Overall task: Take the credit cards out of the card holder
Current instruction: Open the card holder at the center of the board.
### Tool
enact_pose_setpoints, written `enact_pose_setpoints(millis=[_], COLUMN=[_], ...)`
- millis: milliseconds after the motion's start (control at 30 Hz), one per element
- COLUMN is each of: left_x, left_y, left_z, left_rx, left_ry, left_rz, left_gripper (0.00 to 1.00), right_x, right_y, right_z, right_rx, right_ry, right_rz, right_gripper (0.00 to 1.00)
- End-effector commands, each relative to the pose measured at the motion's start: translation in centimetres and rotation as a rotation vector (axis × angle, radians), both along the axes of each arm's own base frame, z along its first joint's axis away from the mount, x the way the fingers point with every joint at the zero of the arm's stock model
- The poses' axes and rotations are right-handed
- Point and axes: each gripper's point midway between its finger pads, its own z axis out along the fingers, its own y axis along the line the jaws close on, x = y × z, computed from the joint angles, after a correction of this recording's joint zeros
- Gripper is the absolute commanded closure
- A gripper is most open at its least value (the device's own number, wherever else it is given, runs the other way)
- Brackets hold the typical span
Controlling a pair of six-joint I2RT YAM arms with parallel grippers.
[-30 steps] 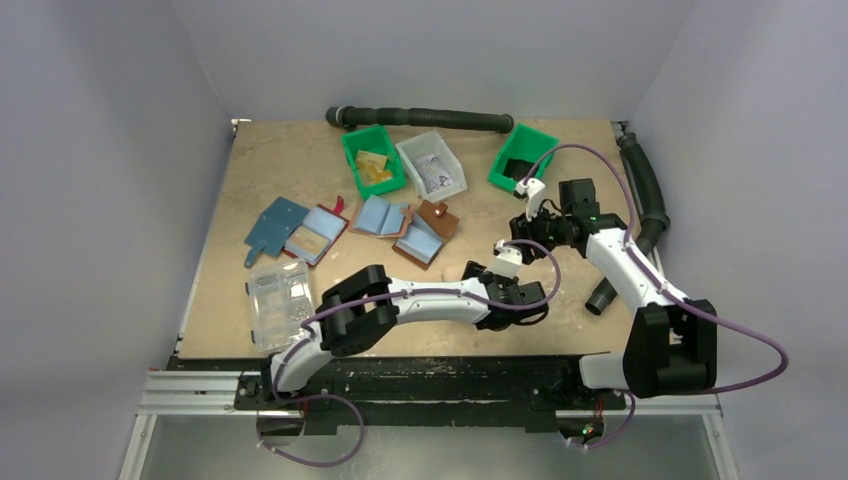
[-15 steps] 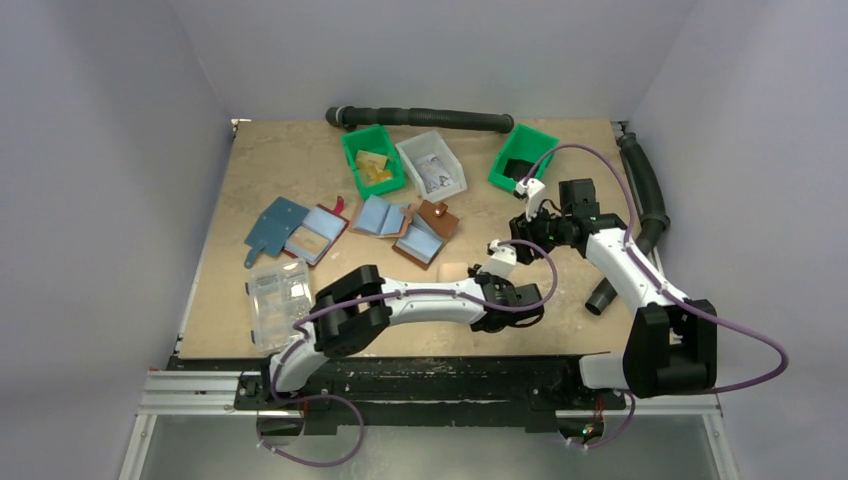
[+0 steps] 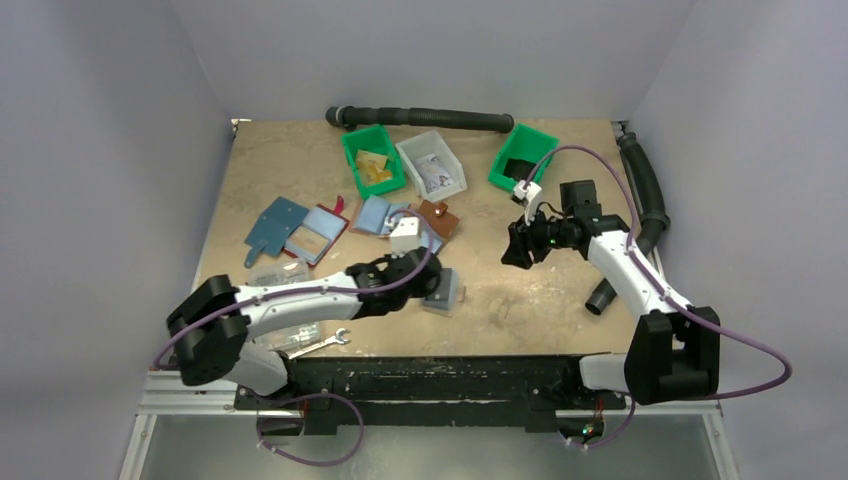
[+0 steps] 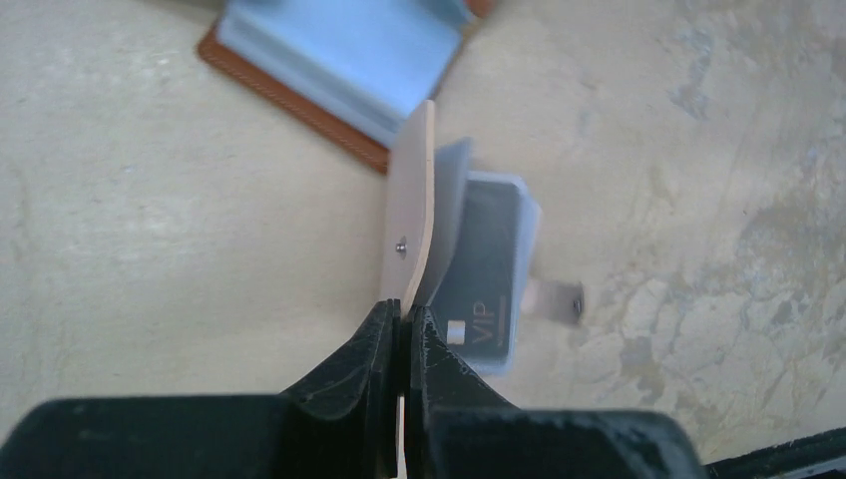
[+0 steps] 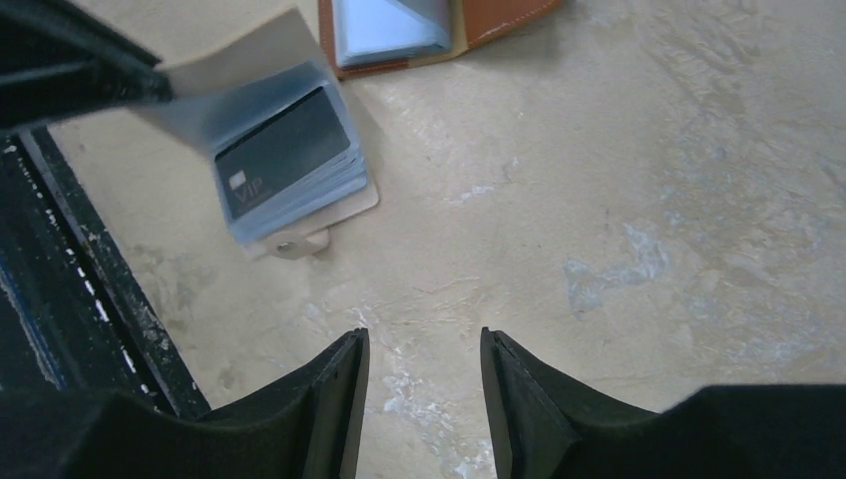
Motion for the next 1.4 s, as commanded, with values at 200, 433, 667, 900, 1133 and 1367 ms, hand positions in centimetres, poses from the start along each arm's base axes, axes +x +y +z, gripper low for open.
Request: enact_pose_setpoints(millis=[200,433,667,900,1133,1367], left_x=[-1.0,-1.4,-2.0,-2.1,-2.1,-3.4], left_y=[3.9,8.3,9.2,8.8,8.6,2.8], left_z=[-2.4,-5.8,-7.3,-4.4,1.0,8.4], left_rx=[-0.25,-0.129,-0.062,-0.009,-0.079,-0.434], left_ry=[0.101,0.123,0.155,0.108,-0.008,-0.161], left_rz=[0.085,0.181,0.168,0.02,-0.081,-0.336], left_gripper=[1.0,1.0,0.94,0.59,0.35,0.24], right_x=[-3.8,-6.6,-6.6,-5.7,-4.2,-4.4], right_y=[6.2,10.2,14.5,14.8,14.6,14.6], right_z=[1.9,3.4,2.2,-0.6,-2.6,-3.2], right_rx=[0.015,0.064,0.095,0.09,0.022,0.026], right_ry=[-0.13,-0.346,-0.381,-0.304,-0.23,-0.175], right_rz=[0.36,0.695,0.751,0.642,0.57,0.567], right_gripper=[0.48,0.48,0.5,0.6,0.79,0.83])
